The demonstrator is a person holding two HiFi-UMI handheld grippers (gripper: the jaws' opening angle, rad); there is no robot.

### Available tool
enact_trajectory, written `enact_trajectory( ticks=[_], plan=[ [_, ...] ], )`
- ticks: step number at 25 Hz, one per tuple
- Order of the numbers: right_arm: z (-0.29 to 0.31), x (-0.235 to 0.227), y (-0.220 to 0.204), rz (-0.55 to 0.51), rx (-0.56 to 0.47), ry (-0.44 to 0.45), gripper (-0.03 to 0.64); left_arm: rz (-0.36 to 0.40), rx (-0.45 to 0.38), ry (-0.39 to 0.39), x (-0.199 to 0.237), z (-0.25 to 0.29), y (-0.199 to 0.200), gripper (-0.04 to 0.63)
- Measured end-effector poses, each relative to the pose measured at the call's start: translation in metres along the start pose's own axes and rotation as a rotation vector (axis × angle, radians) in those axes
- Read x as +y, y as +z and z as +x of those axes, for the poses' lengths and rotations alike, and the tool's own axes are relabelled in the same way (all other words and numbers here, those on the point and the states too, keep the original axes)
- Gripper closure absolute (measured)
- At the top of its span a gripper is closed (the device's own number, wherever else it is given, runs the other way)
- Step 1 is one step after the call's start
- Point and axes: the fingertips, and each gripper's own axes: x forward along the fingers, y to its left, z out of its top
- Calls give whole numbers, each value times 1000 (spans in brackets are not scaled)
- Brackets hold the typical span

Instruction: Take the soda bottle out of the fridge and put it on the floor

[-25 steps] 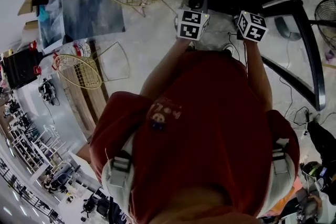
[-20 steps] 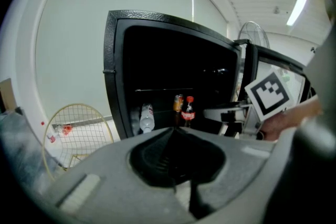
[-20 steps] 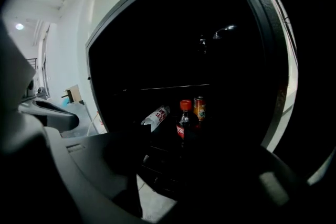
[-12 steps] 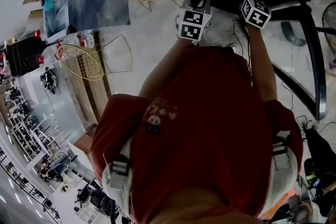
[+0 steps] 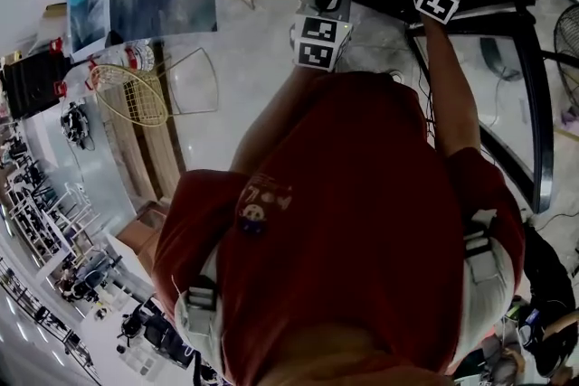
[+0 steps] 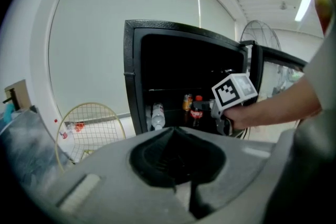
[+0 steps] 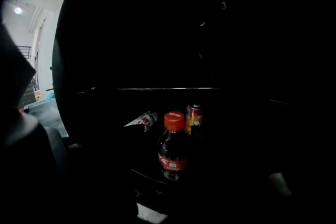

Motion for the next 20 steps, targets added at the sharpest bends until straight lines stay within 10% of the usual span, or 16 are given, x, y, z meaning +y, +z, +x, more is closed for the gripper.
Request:
enact_trajectory(
  ticks=[20],
  plan=[
    [23,-10,4,-63,22,-19,436,-42,32,69,13,-14,-18,595]
  ],
)
